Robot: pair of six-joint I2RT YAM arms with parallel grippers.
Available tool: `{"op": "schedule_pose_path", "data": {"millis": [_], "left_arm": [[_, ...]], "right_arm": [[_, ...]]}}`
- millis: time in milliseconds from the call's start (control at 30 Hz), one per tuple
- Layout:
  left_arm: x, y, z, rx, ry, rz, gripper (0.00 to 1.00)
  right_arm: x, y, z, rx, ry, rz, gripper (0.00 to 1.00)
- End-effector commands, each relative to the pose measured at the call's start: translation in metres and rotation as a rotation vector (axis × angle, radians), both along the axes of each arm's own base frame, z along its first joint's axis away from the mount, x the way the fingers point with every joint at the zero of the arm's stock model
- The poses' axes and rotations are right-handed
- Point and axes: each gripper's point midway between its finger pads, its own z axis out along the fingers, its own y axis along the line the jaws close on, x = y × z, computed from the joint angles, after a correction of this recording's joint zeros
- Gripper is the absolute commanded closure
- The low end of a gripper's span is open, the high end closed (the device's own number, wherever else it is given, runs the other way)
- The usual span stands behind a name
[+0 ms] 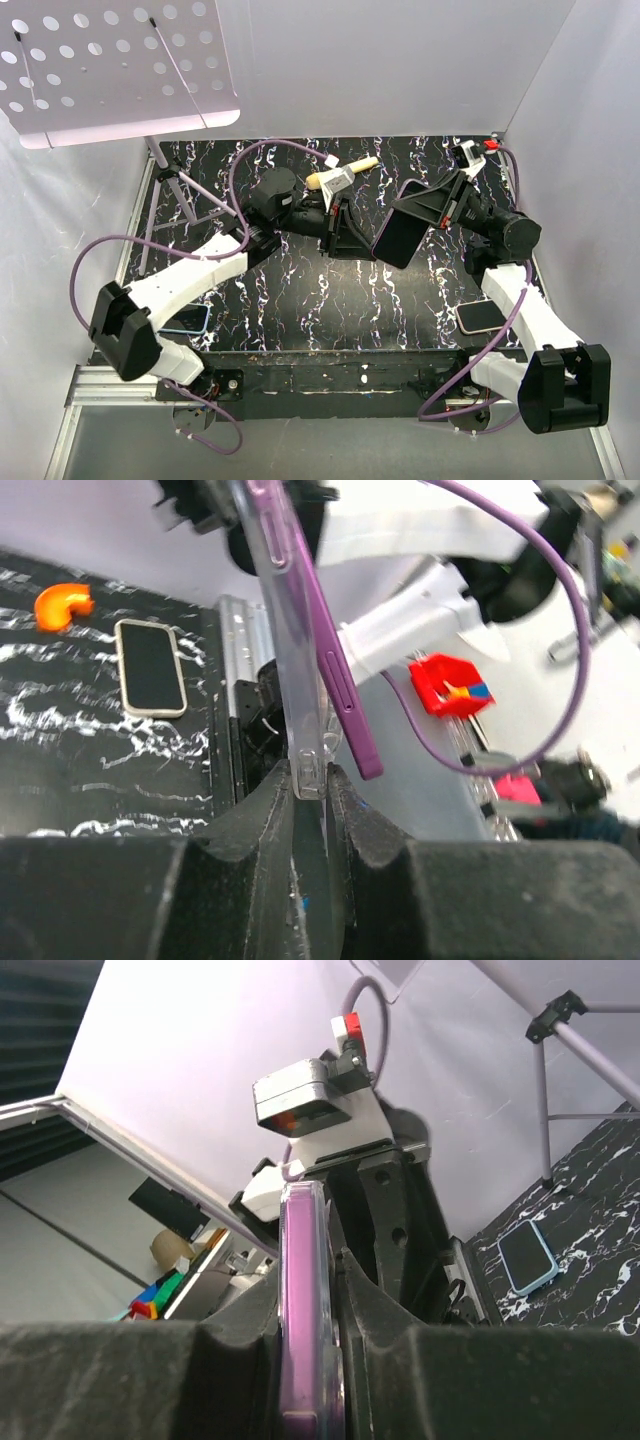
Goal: Take the phone out of the phone case
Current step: Remove the phone case from the phone.
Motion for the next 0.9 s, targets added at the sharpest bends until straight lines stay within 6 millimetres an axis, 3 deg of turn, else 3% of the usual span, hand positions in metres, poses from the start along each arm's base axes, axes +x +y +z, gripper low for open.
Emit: {"op": "schedule_pose_path", "data": {"millis": [0, 133, 300, 467, 567, 700, 767, 867], "left_arm": [[0.118, 0.021, -0.094, 0.352, 0.120, 0.844, 1.00], [0.096, 0.017, -0.082, 0.230, 0.185, 0.852, 1.00], [0.072, -0.008, -0.056, 0.122, 0.341, 0.674, 0.89], [0.064, -0.025, -0.043, 0.029, 0.482, 0.575, 0.82], [0.065, -0.031, -0.050, 0.023, 0.523, 0.562, 0.80], [0.071, -0.031, -0.067, 0.085, 0.503, 0.623, 0.99], [0.076, -0.025, -0.078, 0.132, 0.405, 0.705, 1.00], [0.095, 0.001, -0.101, 0.264, 0.108, 0.961, 1.00]], "right_arm": [[-0.056, -0.005, 0.054, 0.170, 0.083, 0.115, 0.99], [-0.045, -0.005, 0.049, 0.207, 0.103, 0.051, 0.99], [-0.035, 0.001, 0.031, 0.203, 0.146, 0.037, 0.99], [-0.026, 0.006, 0.011, 0.195, 0.182, -0.014, 0.99], [-0.027, 0.010, 0.009, 0.180, 0.166, -0.034, 0.99], [-0.029, 0.014, 0.012, 0.176, 0.161, -0.033, 0.99], [-0.029, 0.012, 0.014, 0.191, 0.184, -0.035, 0.99], [-0.026, 0.008, 0.017, 0.256, 0.259, -0.028, 0.99]]}}
